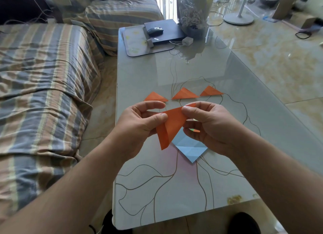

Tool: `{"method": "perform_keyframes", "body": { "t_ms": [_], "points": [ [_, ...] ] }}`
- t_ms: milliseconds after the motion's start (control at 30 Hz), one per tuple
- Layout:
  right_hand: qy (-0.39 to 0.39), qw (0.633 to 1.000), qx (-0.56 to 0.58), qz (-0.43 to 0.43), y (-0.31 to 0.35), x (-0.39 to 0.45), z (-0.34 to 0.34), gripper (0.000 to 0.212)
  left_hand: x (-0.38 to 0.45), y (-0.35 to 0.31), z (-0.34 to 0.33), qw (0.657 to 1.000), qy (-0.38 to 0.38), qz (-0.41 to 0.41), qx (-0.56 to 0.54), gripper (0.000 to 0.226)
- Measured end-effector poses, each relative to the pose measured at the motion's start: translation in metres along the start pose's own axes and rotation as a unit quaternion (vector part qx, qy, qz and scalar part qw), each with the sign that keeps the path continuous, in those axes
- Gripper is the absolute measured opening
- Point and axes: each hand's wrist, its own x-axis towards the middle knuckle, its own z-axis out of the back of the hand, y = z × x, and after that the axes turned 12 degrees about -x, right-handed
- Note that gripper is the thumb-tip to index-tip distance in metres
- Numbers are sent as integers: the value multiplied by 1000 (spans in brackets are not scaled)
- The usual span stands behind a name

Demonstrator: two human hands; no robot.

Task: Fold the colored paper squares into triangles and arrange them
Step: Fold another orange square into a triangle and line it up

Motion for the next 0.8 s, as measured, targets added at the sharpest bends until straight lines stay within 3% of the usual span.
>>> {"method": "perform_keyframes", "body": {
  "t_ms": [533, 667, 800],
  "points": [
    [-25, 1000, 6, 14, 1, -2, 1, 12, 5, 4, 1, 1000, -6, -4, -16, 20],
    [29, 997, -67, -1, -5, -6, -7, 19, 4, 7, 0, 1000, -4, -6, -25, 19],
    [24, 993, -114, 4, -8, -5, -10, 23, 2, 6, -2, 999, -2, 1, -41, 23]
  ]
}}
